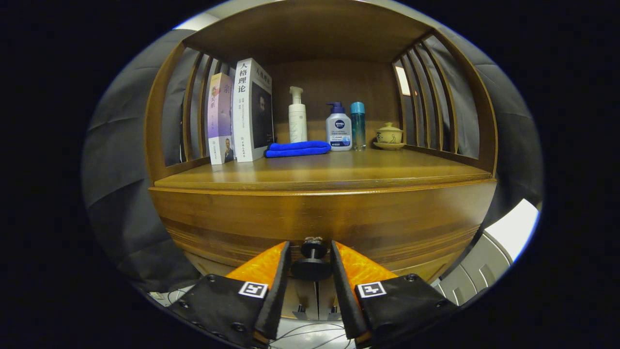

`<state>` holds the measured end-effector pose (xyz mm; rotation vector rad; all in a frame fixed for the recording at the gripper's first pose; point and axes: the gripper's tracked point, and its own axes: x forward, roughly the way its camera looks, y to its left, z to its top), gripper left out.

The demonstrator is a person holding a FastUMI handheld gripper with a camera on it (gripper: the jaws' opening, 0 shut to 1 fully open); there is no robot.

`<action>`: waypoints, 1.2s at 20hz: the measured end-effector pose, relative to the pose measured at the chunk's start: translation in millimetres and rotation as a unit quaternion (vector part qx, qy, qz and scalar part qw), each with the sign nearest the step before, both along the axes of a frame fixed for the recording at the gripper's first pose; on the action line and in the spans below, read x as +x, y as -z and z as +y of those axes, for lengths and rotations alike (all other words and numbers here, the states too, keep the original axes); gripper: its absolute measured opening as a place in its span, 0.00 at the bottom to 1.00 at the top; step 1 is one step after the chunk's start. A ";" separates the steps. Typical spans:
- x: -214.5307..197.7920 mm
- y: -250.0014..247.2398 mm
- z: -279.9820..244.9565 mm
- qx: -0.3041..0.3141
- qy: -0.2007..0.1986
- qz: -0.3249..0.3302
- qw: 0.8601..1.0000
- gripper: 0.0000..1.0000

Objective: Pull open the drawer, take out the items inside it, and place them on the countertop above the cabinet.

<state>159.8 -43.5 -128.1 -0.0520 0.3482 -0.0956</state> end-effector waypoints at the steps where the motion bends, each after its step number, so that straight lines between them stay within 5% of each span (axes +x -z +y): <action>1: 0.7 2.8 -0.3 0.003 0.000 0.008 1.000 0.58; 9: 0.4 12.4 -1.9 -0.026 -0.010 0.038 0.999 0.25; 24: -59.9 8.8 3.1 -0.022 -0.023 0.035 0.999 0.25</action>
